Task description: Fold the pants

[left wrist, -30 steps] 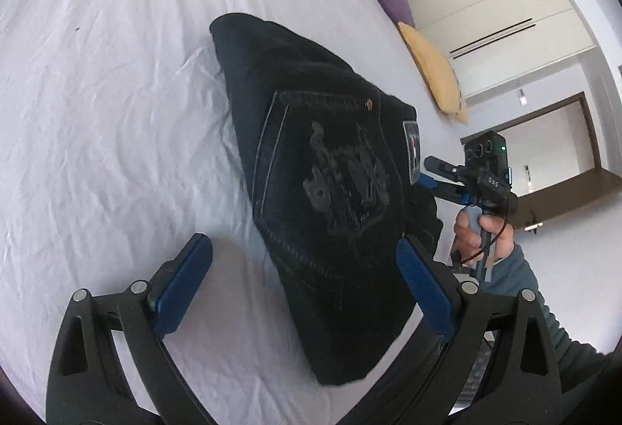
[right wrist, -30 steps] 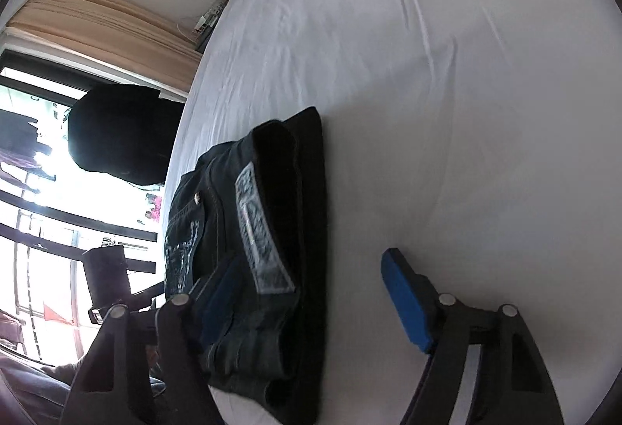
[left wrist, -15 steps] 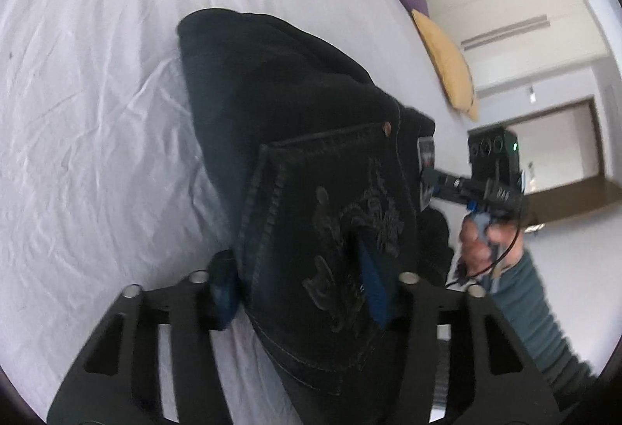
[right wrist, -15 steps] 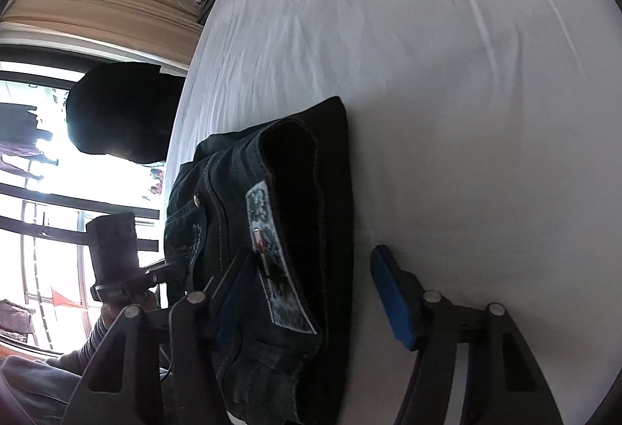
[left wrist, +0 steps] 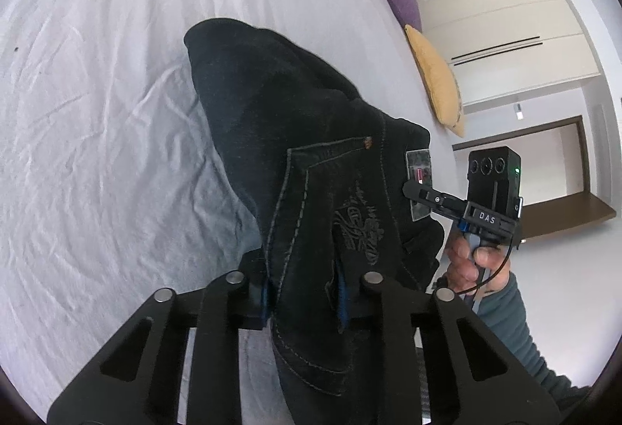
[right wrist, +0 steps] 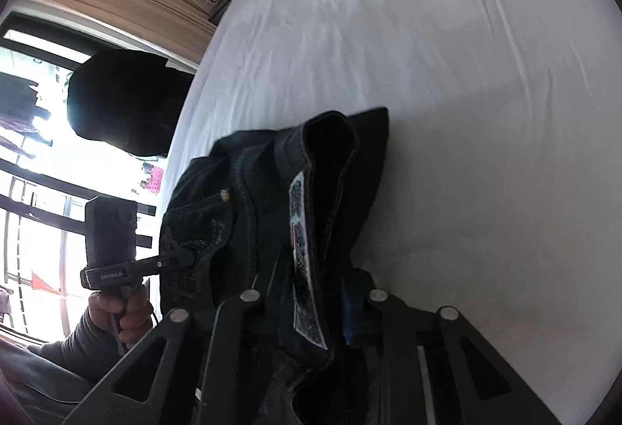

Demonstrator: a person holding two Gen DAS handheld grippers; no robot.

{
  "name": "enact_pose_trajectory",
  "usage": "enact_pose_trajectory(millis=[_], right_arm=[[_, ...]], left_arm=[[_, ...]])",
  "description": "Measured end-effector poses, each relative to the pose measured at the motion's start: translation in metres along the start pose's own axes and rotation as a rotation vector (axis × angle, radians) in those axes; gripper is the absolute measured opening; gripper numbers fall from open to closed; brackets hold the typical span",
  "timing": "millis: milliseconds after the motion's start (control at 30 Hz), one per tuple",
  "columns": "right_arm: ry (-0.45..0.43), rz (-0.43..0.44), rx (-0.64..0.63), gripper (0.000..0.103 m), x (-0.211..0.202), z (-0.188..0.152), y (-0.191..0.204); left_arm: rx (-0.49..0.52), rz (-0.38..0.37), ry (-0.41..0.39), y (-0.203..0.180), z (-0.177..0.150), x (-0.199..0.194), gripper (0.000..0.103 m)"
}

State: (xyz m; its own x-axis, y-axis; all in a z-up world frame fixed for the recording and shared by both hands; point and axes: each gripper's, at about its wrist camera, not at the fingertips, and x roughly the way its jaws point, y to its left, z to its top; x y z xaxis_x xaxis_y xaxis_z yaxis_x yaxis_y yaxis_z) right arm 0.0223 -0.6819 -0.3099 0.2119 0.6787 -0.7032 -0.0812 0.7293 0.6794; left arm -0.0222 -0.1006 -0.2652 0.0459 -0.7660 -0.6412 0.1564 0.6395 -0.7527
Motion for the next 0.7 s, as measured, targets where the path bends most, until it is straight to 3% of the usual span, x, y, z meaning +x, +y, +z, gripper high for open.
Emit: enact_pose_trajectory(millis=[300,533,700], right_arm=[[-0.062,0.026,-0.084,0.019,-0.014,0.023,0.05],[-0.094,0.06,-0.089,0.019,0.011,0.074,0.076],[-0.064,0.055,-0.057,0.019,0.049,0.1,0.074]], left_arm=[[0.048,0.002,-0.09,-0.01,0.002,-0.01,0.019],[0.101,0.102,-0.136,-0.012,0.026,-0.027,0.019],[0.107,0.169,-0.147,-0.003,0.027,-0.025,0.019]])
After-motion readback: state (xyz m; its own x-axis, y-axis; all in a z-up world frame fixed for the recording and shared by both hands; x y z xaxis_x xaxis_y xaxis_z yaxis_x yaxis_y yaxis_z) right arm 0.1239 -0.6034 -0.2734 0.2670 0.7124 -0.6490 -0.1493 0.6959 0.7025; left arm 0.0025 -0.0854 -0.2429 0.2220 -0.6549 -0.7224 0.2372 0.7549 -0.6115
